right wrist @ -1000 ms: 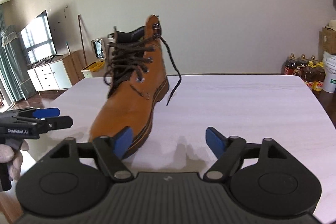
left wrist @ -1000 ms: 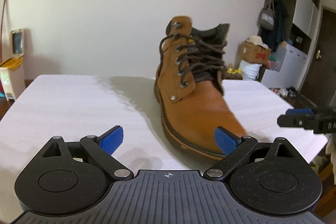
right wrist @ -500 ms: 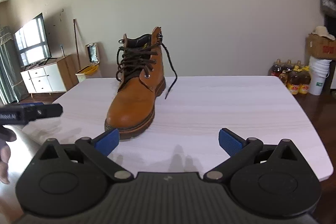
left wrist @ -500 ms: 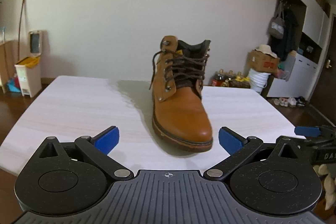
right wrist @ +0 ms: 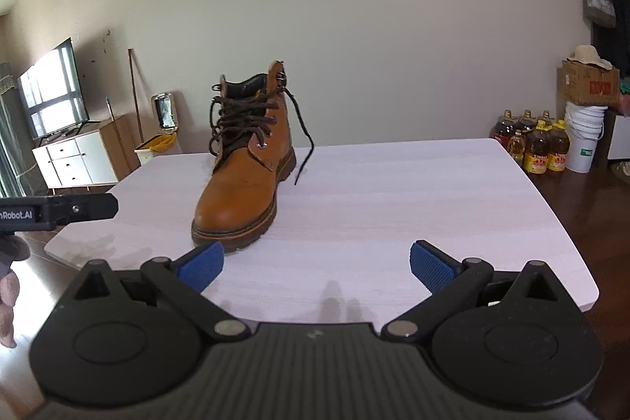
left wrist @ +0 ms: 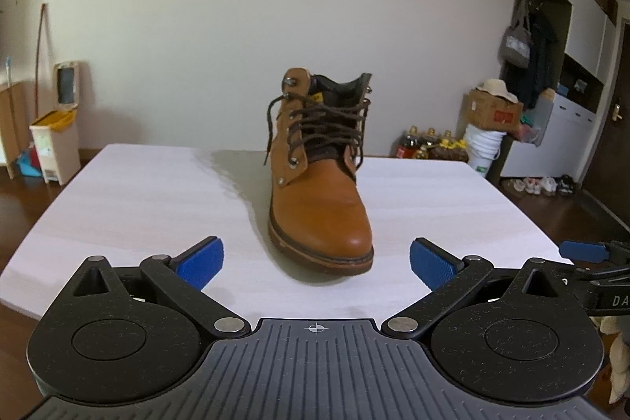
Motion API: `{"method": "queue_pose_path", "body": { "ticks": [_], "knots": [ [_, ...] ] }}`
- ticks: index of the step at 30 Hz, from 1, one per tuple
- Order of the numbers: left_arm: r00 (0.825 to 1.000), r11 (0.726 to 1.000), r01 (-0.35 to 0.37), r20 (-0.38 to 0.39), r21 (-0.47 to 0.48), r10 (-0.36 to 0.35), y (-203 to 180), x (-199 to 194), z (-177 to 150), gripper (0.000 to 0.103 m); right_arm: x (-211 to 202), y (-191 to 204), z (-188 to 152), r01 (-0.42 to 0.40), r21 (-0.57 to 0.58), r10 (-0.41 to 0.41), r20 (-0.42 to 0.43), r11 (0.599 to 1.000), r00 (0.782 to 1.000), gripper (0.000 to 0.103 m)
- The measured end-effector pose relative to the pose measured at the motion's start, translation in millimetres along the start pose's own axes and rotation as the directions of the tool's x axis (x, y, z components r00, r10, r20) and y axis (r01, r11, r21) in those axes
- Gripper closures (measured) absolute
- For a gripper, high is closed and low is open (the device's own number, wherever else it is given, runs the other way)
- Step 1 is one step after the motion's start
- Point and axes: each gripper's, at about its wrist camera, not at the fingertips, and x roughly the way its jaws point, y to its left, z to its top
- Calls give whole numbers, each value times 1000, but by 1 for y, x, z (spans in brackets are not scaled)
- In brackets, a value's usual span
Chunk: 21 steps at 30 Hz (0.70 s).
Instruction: Lace up shoes with both hands
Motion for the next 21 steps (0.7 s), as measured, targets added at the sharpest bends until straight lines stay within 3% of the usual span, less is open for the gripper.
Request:
{"method": "queue_pose_path", "body": {
  "ticks": [14,21],
  "knots": [
    [999,999,35,14,14,-35,-15,2,1,0,2,6,6,5,-23,-5,14,1000,1000,1],
    [1000,1000,12,16,17,-13,-26,0,5,0,3,12,7,6,-55,-5,15,998,1000,1]
  ]
}}
